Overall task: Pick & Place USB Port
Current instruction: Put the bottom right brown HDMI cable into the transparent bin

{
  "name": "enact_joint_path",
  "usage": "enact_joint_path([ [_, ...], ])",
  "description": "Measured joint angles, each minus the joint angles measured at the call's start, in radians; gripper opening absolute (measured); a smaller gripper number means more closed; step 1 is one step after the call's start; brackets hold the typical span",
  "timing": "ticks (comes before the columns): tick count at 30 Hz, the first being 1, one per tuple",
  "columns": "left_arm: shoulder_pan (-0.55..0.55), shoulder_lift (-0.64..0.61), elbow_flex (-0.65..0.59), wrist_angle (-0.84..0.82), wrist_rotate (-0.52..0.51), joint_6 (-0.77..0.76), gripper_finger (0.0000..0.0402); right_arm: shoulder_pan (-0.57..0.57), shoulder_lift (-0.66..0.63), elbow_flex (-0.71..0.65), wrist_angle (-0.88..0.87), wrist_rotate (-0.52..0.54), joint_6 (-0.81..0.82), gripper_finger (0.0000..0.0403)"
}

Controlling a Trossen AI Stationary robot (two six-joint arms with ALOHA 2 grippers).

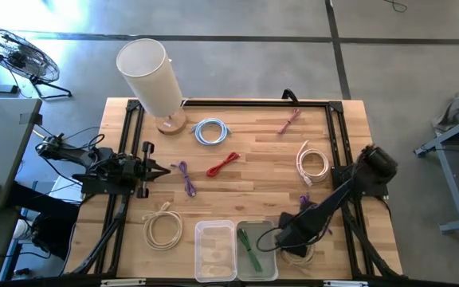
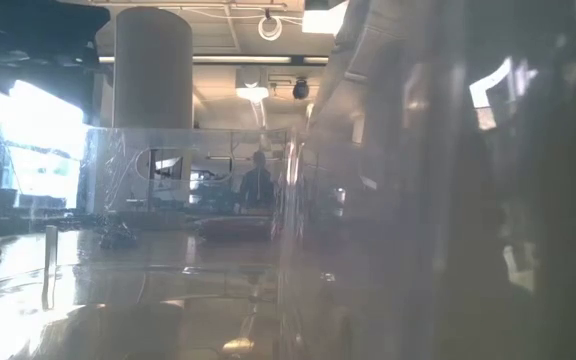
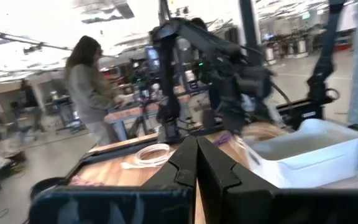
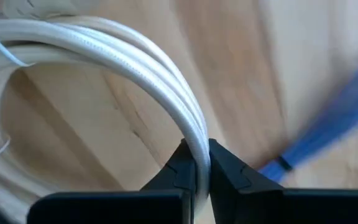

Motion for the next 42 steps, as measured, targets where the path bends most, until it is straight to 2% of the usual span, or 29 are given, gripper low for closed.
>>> enact_joint_path([
  [4, 0.0, 0.0, 0.0, 0.017, 0.063, -0.035, 0.0, 0.018, -0.091, 0.032, -0.067, 0.073, 0.105, 0.0012],
  [7, 0.0, 0.001, 0.004, 0.014, 0.048, -0.026, 0.0, 0.022, -0.15, 0.092, -0.123, 0.141, 0.13, 0.0012],
  [10, 0.0, 0.001, 0.039, 0.015, 0.039, 0.057, 0.0003, 0.014, -0.181, 0.158, -0.164, 0.238, 0.128, 0.0012],
  [14, 0.0, 0.001, 0.129, -0.009, 0.043, 0.147, 0.0025, -0.007, -0.197, 0.262, -0.223, 0.391, 0.081, 0.0012],
  [18, 0.0, 0.017, 0.272, -0.144, -0.008, 0.17, 0.0064, -0.042, -0.195, 0.352, -0.224, 0.507, -0.03, 0.0012],
  [22, 0.0, 0.07, 0.41, -0.267, -0.039, 0.165, 0.0111, -0.077, -0.195, 0.432, -0.216, 0.609, -0.195, 0.0012],
  [28, 0.0, 0.225, 0.531, -0.229, -0.047, 0.143, 0.0162, -0.157, -0.195, 0.547, -0.119, 0.706, -0.545, 0.0012],
  [34, 0.0, 0.418, 0.591, -0.117, -0.024, 0.087, 0.0178, -0.248, -0.197, 0.619, 0.016, 0.704, -0.932, 0.0012],
  [39, 0.0, 0.549, 0.654, -0.114, -0.032, 0.075, 0.018, -0.315, -0.197, 0.637, 0.088, 0.694, -1.132, 0.0012],
  [42, 0.0, 0.607, 0.691, -0.106, -0.053, 0.07, 0.018, -0.351, -0.197, 0.638, 0.193, 0.682, -1.23, 0.0011],
])
